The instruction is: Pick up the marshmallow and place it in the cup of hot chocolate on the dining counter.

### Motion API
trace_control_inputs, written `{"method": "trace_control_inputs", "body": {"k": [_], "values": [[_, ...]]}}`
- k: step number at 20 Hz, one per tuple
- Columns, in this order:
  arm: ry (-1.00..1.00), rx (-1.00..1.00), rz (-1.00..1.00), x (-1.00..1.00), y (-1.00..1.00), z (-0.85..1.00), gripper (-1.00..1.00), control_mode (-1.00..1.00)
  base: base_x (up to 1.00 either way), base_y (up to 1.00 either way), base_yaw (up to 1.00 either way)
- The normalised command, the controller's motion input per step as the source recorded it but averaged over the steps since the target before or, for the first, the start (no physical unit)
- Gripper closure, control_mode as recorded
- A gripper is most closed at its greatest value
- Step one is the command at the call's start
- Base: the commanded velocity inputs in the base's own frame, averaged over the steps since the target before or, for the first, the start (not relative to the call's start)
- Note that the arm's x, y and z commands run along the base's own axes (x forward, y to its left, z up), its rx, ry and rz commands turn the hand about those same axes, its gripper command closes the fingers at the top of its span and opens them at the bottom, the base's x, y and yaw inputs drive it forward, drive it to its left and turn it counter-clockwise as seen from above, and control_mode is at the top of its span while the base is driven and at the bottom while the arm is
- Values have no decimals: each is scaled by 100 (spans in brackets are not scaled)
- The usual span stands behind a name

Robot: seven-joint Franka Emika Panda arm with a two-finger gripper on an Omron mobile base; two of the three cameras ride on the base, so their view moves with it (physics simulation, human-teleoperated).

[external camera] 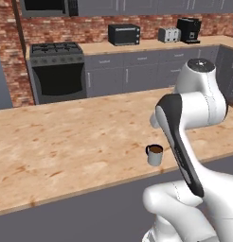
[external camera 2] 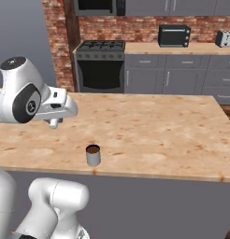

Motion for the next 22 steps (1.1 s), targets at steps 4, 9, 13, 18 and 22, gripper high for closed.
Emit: {"method": "trace_control_inputs", "body": {"k": [4,9,13,18,22], "values": [[8,0,0,16,0,-6,100,-100,0,0,0],[20,0,4,51,0,-3,100,-100,0,0,0],[19,0,12,47,0,-8,100,-100,0,0,0],[18,0,11,43,-8,-21,100,-100,0,0,0],[3,0,8,20,-6,-35,100,-100,0,0,0]]}}
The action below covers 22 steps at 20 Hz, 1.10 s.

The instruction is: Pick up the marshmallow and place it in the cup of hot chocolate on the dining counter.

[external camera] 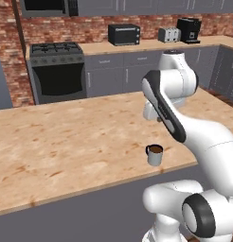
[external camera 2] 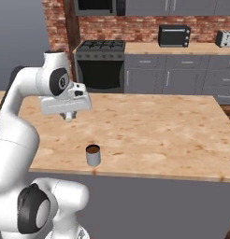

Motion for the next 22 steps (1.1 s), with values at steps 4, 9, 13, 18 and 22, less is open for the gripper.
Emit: {"method": "trace_control_inputs", "body": {"k": [4,9,13,18,22], "values": [[0,1,8,30,-24,-52,100,-100,0,0,0],[-2,3,11,26,-26,-46,100,-100,0,0,0],[1,0,10,21,-19,-24,100,-100,0,0,0],[0,0,10,18,-4,-35,100,-100,0,0,0],[0,0,9,13,-1,-32,100,-100,0,0,0]]}}
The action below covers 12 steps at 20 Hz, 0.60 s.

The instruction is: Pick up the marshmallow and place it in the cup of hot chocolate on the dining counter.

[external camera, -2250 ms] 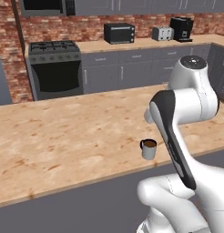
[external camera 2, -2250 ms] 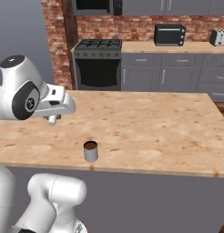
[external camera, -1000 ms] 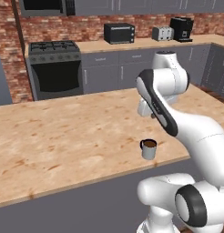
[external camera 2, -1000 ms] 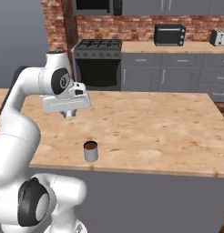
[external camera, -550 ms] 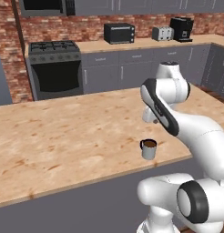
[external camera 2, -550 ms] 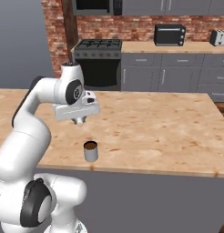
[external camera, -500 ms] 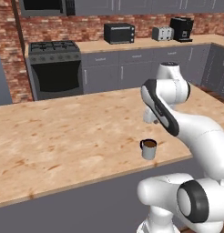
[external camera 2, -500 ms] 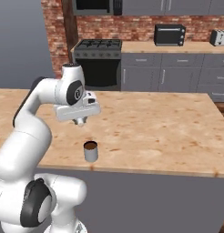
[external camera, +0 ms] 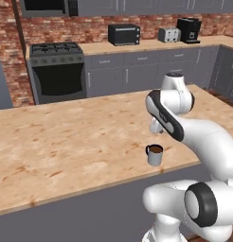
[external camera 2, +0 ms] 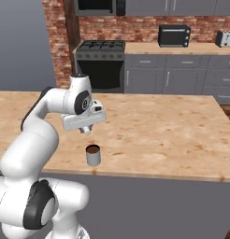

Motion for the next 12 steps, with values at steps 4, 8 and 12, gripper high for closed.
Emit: {"method": "trace_control_inputs", "body": {"k": [4,8,12], "values": [[3,0,7,3,0,-20,100,-100,0,0,0],[2,0,5,0,0,-25,100,-100,0,0,0],[1,0,3,7,0,-30,100,-100,0,0,0]]}}
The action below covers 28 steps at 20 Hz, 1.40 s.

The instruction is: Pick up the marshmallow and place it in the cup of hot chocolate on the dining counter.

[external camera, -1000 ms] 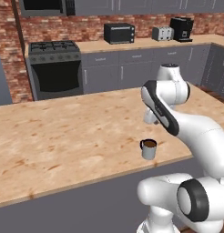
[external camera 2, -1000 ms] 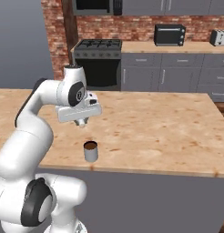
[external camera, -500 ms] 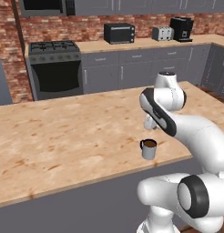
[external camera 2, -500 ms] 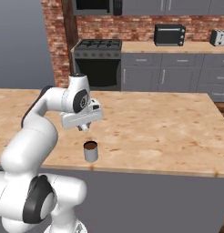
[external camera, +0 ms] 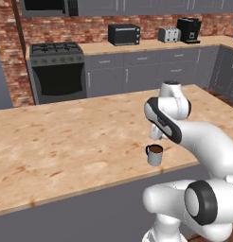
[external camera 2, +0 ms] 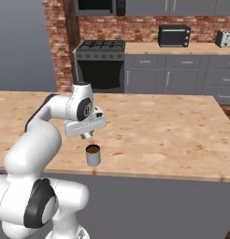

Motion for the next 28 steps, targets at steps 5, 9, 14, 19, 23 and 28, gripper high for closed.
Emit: {"method": "trace_control_inputs", "body": {"k": [5,9,14,19,23,28], "values": [[2,0,3,19,0,-34,100,-100,0,0,0],[3,0,5,24,0,-28,100,-100,0,0,0],[3,0,4,6,0,-19,100,-100,0,0,0],[2,0,5,2,0,-20,100,-100,0,0,0],[2,0,4,0,0,-12,100,-100,0,0,0],[2,0,3,0,0,-11,100,-100,0,0,0]]}}
